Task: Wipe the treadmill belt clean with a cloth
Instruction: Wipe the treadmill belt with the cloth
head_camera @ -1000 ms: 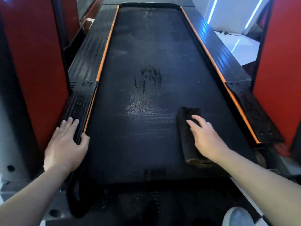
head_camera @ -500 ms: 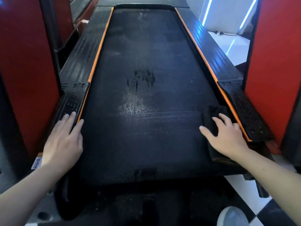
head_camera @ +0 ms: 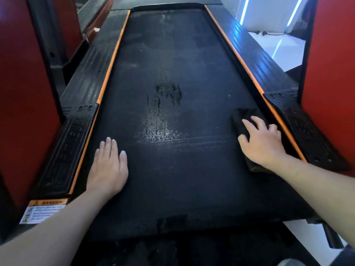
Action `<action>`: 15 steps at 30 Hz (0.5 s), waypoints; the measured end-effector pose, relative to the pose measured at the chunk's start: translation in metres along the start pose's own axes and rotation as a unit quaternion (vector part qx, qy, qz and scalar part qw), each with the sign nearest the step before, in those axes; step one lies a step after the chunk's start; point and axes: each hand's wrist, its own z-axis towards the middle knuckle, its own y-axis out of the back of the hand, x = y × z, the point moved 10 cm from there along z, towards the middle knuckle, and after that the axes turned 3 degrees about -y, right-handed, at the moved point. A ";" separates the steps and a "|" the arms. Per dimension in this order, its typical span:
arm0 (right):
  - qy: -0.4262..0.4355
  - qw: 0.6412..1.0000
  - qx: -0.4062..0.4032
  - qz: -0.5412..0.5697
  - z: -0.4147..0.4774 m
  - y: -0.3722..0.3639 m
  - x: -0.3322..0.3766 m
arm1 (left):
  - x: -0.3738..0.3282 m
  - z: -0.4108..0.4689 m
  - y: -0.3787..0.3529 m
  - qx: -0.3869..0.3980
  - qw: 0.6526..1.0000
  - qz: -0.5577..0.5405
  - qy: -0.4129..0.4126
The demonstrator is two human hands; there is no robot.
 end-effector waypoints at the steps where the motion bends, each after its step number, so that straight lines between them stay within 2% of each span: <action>1: -0.001 1.000 -0.004 -0.023 -0.003 -0.004 -0.001 | 0.001 -0.003 -0.003 0.003 1.000 0.004 0.006; 4: 0.004 0.998 -0.026 -0.049 -0.010 -0.007 -0.002 | 0.000 -0.008 -0.004 0.000 1.000 0.012 0.007; 15: 0.014 0.998 -0.015 -0.065 -0.034 -0.009 -0.009 | -0.001 -0.030 -0.006 0.010 1.000 0.022 0.001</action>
